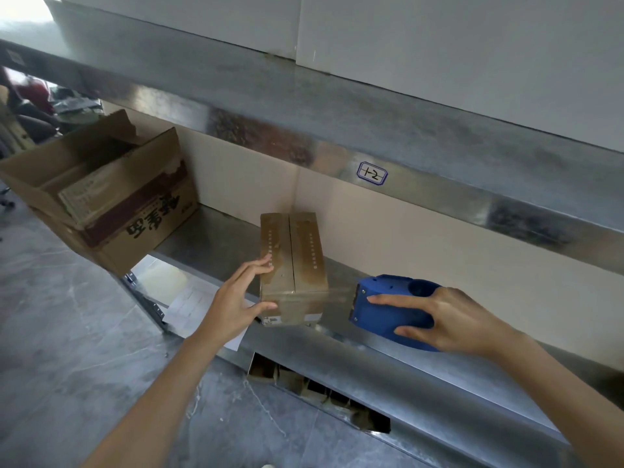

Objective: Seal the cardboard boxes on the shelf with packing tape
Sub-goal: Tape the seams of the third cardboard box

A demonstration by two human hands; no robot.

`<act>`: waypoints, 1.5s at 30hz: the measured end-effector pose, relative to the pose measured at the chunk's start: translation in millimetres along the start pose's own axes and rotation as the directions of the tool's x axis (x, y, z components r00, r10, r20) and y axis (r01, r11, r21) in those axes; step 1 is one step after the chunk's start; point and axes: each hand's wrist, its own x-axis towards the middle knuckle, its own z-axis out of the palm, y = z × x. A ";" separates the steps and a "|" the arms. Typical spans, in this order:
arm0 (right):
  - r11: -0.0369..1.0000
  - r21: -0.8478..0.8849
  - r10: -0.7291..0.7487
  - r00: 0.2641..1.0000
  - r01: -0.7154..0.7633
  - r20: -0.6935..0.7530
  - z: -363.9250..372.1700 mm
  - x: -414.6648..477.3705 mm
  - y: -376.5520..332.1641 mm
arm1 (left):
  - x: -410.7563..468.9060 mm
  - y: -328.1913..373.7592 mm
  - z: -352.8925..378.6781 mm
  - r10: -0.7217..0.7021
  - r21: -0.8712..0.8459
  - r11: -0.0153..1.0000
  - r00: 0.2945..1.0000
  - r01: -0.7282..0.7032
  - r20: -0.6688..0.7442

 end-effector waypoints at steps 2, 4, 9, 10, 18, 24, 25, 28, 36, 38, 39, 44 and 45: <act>1.000 0.015 0.012 1.000 -0.012 0.004 3.7 0.5 1.3 | 0.3 -0.9 -0.1 -0.012 0.010 1.000 1.000 0.012 0.000; 1.000 0.008 0.023 1.000 -0.023 0.006 5.4 1.3 2.0 | 0.9 -1.4 -1.0 -0.017 0.020 1.000 1.000 0.017 0.005; 0.997 0.026 0.077 0.996 -0.078 0.036 9.9 9.1 4.9 | 0.8 -0.5 -1.0 -0.030 0.015 0.999 0.999 0.029 0.014; 0.997 0.016 0.079 0.996 -0.080 0.034 11.2 12.3 5.6 | 0.7 -0.5 -1.4 -0.031 0.017 0.999 0.999 0.030 0.015; 0.996 -0.013 0.087 0.996 -0.087 -0.014 29.6 35.7 1.5 | 0.8 -2.5 -2.0 -0.029 0.026 0.999 0.999 0.029 0.019; 0.991 -0.091 0.096 0.993 -0.102 -0.075 38.0 44.8 -24.1 | 0.5 -2.3 -1.8 -0.026 -0.019 0.999 1.000 0.027 0.013; 0.991 -0.107 0.074 0.992 -0.085 -0.099 43.5 46.0 -27.1 | 0.6 -2.6 -1.6 -0.023 -0.025 0.999 1.000 0.023 0.010; 0.984 -0.177 0.006 0.985 -0.037 -0.174 57.6 53.1 -36.4 | -0.3 -2.6 -1.0 -0.016 -0.025 1.000 1.000 0.016 0.011; 0.964 -0.004 0.262 0.953 -0.265 -0.151 80.5 70.5 -22.1 | 1.3 -2.4 -3.0 -0.017 -0.003 1.000 1.000 0.017 0.021; 0.903 0.172 0.402 0.915 -0.394 -0.015 94.9 71.9 -12.8 | 1.0 -2.1 -2.4 -0.017 -0.008 1.000 1.000 0.018 0.016; 0.865 0.245 0.444 0.896 -0.437 0.031 100.3 72.5 -10.4 | 0.8 -2.2 -2.1 -0.018 -0.011 1.000 1.000 0.018 0.015; 0.777 0.375 0.513 0.854 -0.506 0.088 119.2 80.7 -6.5 | 0.6 -2.4 -4.5 -0.037 -0.008 0.999 0.999 0.037 0.031; 0.775 0.387 0.513 0.855 -0.500 0.078 123.9 82.6 -5.0 | 0.3 -2.7 -5.1 -0.040 -0.001 0.999 0.999 0.040 0.033</act>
